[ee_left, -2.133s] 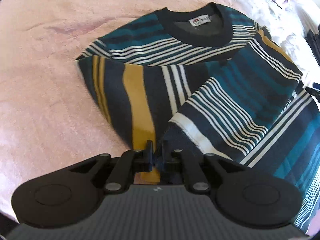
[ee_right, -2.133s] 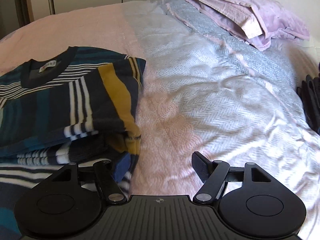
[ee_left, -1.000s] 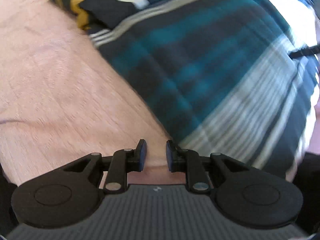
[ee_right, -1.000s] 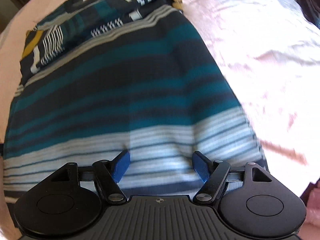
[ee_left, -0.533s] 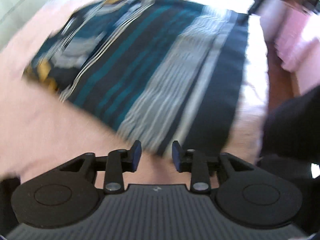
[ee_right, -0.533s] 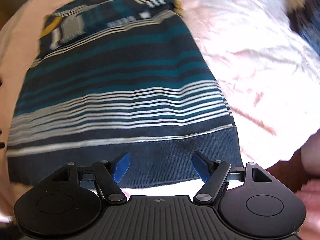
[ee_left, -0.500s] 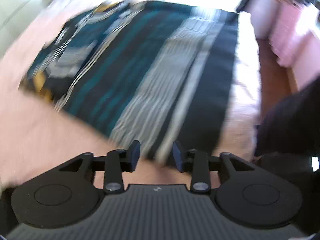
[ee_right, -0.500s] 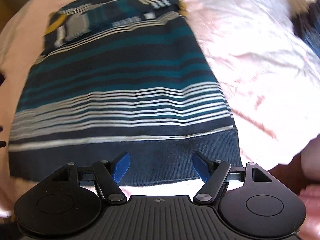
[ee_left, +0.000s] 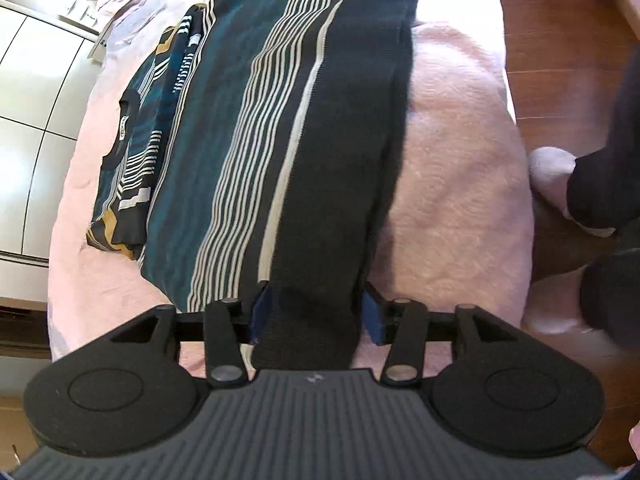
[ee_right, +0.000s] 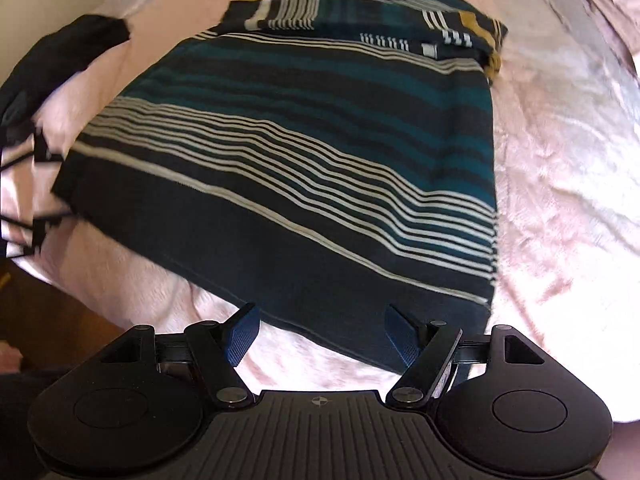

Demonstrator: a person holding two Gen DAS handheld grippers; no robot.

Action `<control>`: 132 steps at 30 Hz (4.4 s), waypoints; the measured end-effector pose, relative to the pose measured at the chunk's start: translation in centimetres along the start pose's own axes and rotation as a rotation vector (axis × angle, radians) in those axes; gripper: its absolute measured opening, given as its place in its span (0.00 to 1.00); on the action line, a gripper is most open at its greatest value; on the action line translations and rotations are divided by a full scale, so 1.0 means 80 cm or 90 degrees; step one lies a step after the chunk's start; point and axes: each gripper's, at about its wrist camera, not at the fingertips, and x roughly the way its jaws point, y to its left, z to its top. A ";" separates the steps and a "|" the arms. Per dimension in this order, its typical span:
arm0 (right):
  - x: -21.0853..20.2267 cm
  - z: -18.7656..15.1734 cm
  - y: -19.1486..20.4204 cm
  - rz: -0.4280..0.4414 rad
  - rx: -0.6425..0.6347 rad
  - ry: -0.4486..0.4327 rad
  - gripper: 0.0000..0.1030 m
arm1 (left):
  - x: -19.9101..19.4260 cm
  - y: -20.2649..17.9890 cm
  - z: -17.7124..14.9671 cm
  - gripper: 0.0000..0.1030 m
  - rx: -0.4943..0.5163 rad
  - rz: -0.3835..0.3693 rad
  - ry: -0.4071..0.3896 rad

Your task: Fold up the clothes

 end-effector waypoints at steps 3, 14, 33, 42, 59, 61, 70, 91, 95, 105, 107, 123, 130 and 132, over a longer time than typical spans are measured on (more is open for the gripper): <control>0.007 -0.012 0.008 -0.012 -0.044 -0.011 0.71 | 0.003 0.007 0.006 0.07 -0.018 -0.016 0.010; 0.049 -0.044 0.137 -0.146 -0.340 -0.162 0.71 | -0.042 0.099 0.002 0.04 -0.239 -0.062 -0.060; 0.051 -0.070 0.029 -0.215 -0.499 -0.083 0.08 | -0.040 0.093 -0.002 0.04 -0.126 -0.081 -0.073; -0.036 -0.039 0.020 -0.200 -0.469 -0.090 0.01 | -0.087 0.120 -0.004 0.02 -0.092 -0.089 -0.111; -0.167 -0.116 0.084 -0.087 -0.449 0.032 0.01 | -0.224 0.040 -0.035 0.02 -0.068 -0.311 -0.145; -0.175 -0.134 0.093 -0.066 -0.437 0.056 0.01 | -0.232 0.024 -0.042 0.02 -0.081 -0.353 -0.139; -0.183 -0.129 0.091 -0.023 -0.426 0.110 0.01 | -0.224 0.059 -0.042 0.02 -0.118 -0.373 -0.151; -0.191 0.197 -0.085 -0.144 -0.504 -0.050 0.01 | -0.096 0.408 0.042 0.03 -0.197 -0.170 -0.184; -0.147 0.258 -0.144 -0.083 -0.511 -0.033 0.01 | -0.021 0.450 0.057 0.03 -0.242 -0.191 -0.128; -0.006 0.370 -0.252 0.055 -0.508 0.044 0.01 | 0.124 0.519 0.069 0.03 -0.304 -0.260 -0.020; 0.021 0.380 -0.266 0.073 -0.497 0.062 0.01 | 0.154 0.514 0.071 0.03 -0.301 -0.276 -0.004; 0.164 0.391 -0.318 0.018 -0.324 0.105 0.50 | 0.306 0.525 -0.002 0.23 -0.536 -0.230 0.105; 0.099 0.379 -0.362 -0.009 -0.070 0.019 0.53 | 0.246 0.532 -0.054 0.28 -0.699 -0.258 0.036; 0.086 0.361 -0.371 -0.008 0.006 0.004 0.53 | 0.246 0.521 -0.055 0.29 -0.737 -0.281 0.024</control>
